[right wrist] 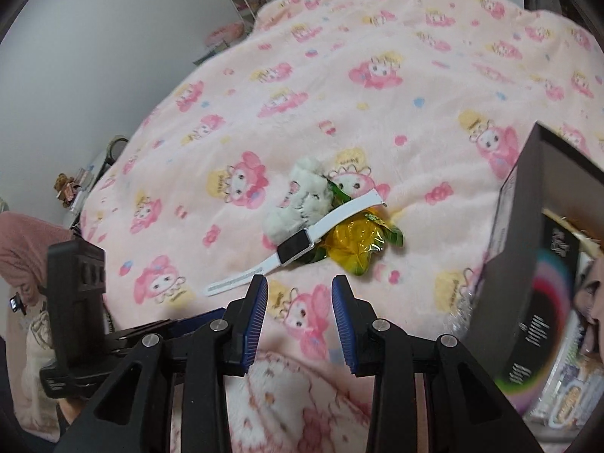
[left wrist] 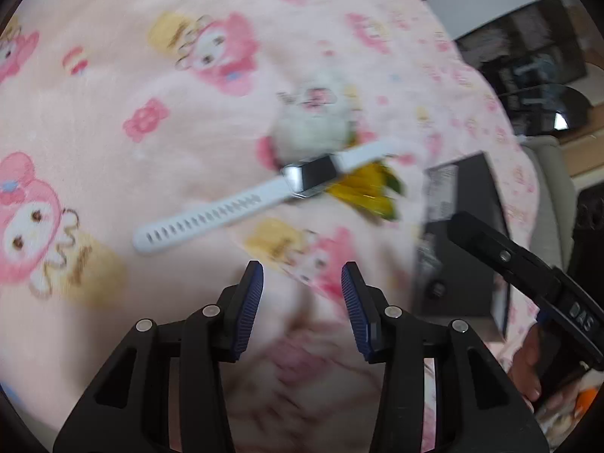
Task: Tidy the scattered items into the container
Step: 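Move the left gripper from the box to the white smartwatch, then close the left gripper on the white watch strap and lift it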
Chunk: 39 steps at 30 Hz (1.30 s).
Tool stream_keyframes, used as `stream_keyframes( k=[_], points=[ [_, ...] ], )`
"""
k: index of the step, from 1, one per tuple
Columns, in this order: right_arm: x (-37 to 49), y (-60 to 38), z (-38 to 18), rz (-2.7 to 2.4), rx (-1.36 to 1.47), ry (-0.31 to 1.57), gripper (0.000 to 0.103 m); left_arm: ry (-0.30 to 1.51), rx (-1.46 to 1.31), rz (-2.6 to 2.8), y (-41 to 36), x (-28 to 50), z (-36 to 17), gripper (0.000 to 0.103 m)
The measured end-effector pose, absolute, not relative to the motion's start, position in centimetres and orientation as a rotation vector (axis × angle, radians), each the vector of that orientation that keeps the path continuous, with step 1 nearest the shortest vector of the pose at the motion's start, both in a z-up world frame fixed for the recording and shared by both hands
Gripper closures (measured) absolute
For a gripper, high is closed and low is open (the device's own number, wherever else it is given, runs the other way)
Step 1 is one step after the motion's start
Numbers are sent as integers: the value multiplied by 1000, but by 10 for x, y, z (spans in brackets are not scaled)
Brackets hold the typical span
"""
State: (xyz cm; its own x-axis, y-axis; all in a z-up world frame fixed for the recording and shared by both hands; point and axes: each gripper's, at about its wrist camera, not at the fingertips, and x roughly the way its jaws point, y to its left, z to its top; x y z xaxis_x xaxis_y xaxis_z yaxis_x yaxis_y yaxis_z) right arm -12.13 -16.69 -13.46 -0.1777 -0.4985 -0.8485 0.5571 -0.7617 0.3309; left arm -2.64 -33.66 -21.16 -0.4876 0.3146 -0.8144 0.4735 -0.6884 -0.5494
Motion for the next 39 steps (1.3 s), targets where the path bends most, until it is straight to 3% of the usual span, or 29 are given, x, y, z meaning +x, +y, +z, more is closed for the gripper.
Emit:
stream_keyframes(
  k=[8,28,30,31,34,39],
  points=[
    [-150,-187,-174,-1972,1507,102,72,1324,1436,-2253,-371,-37,-239,61],
    [-196,-201,-200,-2043,1498,-131,70,1483,987,-2160,-419,-6,-252,60],
    [-191,-208,-196,-2065,1434,-104,73,1505,1043,-2119,-421,-14,-262,62],
    [-190,-210,-195,-2077,1414,-91,82,1498,1034,-2129,-421,-15,-260,65],
    [-193,-211,-193,-2076,1394,-106,98,1408,1029,-2171,-420,-16,-247,96],
    [-177,-201,-162,-2025,1289,-131,99,1406,1006,-2280,-409,-13,-222,102]
  ],
)
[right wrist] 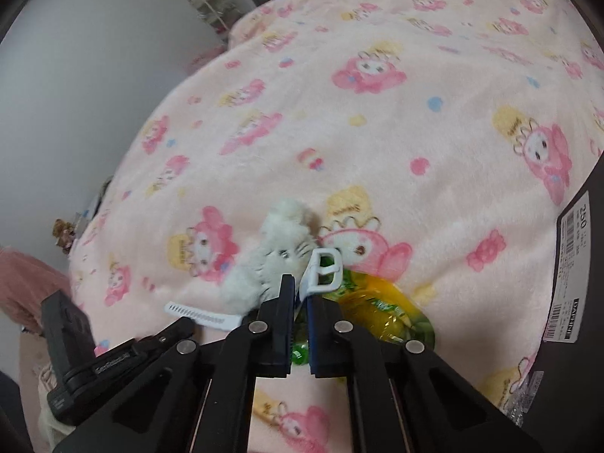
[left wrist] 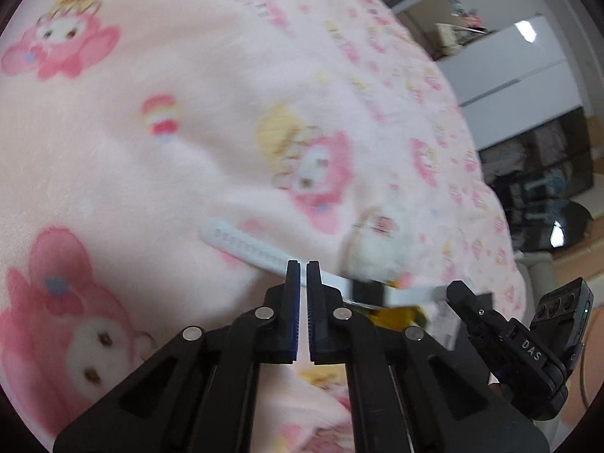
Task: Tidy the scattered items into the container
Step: 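Close the left gripper on the white watch strap and lift it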
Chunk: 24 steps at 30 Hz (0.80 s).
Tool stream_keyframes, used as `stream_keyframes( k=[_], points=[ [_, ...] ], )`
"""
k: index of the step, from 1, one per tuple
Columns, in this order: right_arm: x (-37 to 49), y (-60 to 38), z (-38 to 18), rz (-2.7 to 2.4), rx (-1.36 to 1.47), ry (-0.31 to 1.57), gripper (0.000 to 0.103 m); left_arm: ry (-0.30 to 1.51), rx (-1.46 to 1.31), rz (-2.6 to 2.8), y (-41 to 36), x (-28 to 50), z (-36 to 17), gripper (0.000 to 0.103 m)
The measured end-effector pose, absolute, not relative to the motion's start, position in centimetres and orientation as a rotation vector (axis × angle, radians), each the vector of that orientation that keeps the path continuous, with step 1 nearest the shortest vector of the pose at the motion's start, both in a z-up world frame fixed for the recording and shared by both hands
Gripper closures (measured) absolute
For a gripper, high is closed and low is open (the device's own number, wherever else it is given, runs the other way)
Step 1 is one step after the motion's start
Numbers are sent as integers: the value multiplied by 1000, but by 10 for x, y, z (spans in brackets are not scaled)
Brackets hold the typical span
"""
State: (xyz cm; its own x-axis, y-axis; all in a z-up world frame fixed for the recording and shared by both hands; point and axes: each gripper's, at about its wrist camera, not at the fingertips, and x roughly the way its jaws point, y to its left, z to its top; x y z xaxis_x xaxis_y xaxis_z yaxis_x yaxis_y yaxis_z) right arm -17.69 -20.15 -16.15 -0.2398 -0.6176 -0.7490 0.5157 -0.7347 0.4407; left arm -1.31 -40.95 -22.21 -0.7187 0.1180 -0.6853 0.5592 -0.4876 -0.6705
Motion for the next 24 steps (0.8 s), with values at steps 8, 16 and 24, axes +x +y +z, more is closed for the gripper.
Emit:
stream_keyframes(
  k=[8,16,24],
  points=[
    [-149,-170,-126,-2046,1229,-126,99,1377,1083,-2247,-390,-13,-210,101],
    [-167,-173,-168,-1980,1425,-147,95,1503,1022,-2145,-420,6,-231,67],
    [-209,-174,-200,-1999,1515,-264,70,1549,976,-2155,-433,-17,-254,67]
  ],
)
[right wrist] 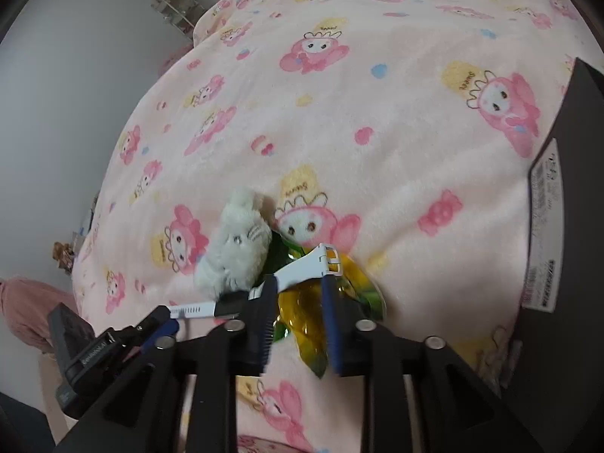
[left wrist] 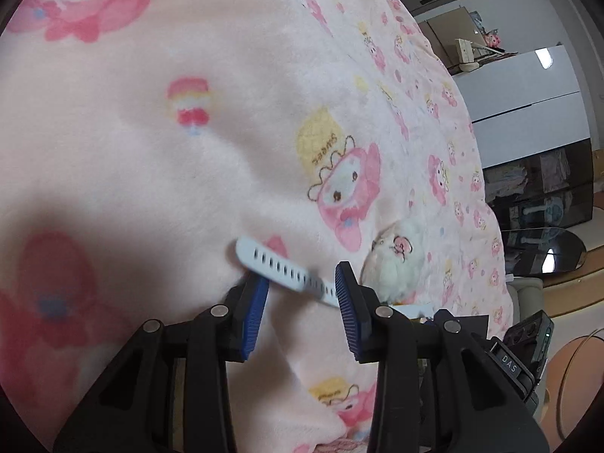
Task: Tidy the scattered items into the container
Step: 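Close the left gripper on the white watch strap and lift it, then carry the white watch with the left gripper over the black box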
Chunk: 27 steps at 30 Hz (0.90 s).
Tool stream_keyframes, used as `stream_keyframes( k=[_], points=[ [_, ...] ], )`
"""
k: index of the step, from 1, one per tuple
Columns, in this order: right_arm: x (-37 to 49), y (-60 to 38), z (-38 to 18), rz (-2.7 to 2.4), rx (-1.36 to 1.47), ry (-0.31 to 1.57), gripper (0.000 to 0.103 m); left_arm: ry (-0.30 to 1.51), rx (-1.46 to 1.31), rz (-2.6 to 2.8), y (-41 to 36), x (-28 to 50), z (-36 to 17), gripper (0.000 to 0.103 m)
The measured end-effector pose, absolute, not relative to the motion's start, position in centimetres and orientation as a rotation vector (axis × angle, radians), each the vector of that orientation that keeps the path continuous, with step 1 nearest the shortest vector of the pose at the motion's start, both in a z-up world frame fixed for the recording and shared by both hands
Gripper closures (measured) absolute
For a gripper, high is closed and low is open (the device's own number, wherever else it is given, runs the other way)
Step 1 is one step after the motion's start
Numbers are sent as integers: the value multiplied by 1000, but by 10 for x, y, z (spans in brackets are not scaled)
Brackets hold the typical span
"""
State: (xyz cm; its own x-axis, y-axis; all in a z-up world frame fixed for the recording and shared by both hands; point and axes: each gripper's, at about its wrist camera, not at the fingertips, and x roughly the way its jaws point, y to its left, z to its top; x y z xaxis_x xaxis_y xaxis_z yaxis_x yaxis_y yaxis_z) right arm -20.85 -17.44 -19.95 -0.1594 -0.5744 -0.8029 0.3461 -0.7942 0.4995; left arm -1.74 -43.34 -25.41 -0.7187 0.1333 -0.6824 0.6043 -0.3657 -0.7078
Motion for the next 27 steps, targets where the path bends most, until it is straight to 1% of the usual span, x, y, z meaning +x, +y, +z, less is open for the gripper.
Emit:
stream_keyframes(
  k=[1,4,6,7,8,9,10,12,19,22,27],
  points=[
    [-211,-176,-203,-1985,1518,-281,68,1554,973,-2154,-434,-20,-257,67],
    [-218,-180,-205,-1995,1490,-322,68,1579,945,-2158,-438,-25,-259,69],
    [-221,-186,-205,-1985,1469,-326,71,1557,949,-2161,-438,-27,-258,91],
    [-222,-188,-206,-1977,1462,-329,87,1533,953,-2173,-437,-27,-255,98],
    [-223,-189,-207,-1972,1463,-323,97,1514,945,-2195,-435,-27,-250,100],
    [-221,-190,-206,-1973,1456,-317,97,1505,938,-2213,-433,-26,-246,101],
    [-219,-188,-203,-1978,1443,-311,100,1498,931,-2241,-430,-24,-239,102],
    [-213,-185,-193,-1989,1401,-307,101,1487,917,-2288,-423,-21,-225,102],
    [-178,-166,-131,-2053,1200,-224,101,1420,904,-2473,-388,-12,-171,102],
    [-164,-154,-118,-2035,1207,-210,101,1400,903,-2517,-372,-12,-152,102],
    [-135,-124,-109,-2042,1244,-196,101,1352,980,-2573,-337,-28,-125,102]
  ],
)
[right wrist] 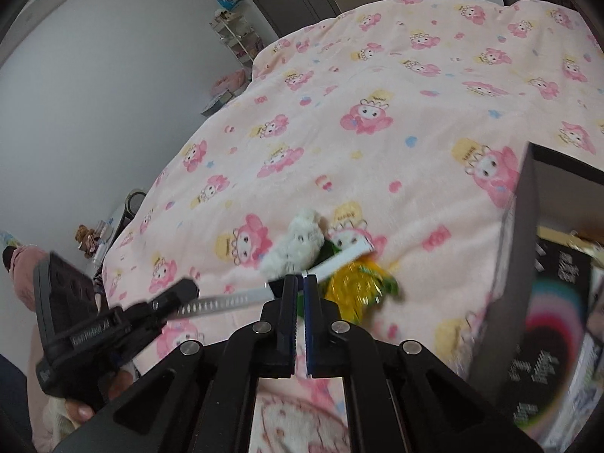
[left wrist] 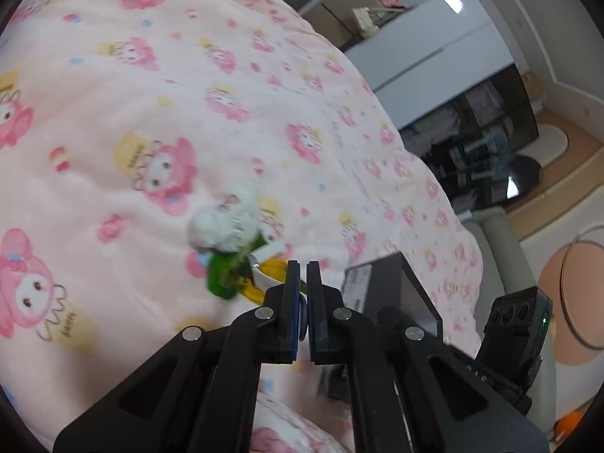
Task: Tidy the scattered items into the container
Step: 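Carry the white watch with the left gripper over the black box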
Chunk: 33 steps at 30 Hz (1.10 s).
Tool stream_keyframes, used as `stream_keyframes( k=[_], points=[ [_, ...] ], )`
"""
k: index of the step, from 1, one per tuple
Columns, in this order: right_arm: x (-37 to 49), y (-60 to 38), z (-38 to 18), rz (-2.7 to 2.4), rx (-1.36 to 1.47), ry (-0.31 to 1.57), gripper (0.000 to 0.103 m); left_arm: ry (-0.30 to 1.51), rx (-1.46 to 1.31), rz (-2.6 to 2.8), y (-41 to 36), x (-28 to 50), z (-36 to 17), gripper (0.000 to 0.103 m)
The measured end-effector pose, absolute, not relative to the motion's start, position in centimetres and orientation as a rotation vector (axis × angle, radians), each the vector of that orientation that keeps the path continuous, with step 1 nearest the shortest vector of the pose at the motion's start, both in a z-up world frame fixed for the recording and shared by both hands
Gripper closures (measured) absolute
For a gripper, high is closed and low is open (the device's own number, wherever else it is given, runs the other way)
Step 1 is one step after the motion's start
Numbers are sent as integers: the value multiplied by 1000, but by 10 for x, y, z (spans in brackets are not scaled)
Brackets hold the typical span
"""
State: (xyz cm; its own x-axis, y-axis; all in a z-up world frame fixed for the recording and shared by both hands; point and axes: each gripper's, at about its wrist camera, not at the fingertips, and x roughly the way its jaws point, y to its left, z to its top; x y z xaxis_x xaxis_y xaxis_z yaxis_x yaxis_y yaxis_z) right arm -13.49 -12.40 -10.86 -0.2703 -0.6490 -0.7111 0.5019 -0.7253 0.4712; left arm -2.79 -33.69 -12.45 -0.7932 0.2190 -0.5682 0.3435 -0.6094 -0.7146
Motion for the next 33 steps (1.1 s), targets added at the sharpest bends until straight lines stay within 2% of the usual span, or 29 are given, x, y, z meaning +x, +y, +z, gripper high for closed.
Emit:
stream_keyframes(
  k=[11,20,26,33],
  points=[
    [-118,-14,-91,-2100,1286,-405,101,1161,1108,-2914,-203,-112,-22,102],
    [-114,99,-47,-2248,1145,-562,101,1066,1116,-3232,-72,-151,57,103],
    [-106,177,-45,-2403,1136,-629,101,1098,1229,-3258,-16,-166,43,103],
    [-105,214,-80,-2424,1241,-678,101,1188,1394,-3050,-14,-170,-40,103]
  ],
)
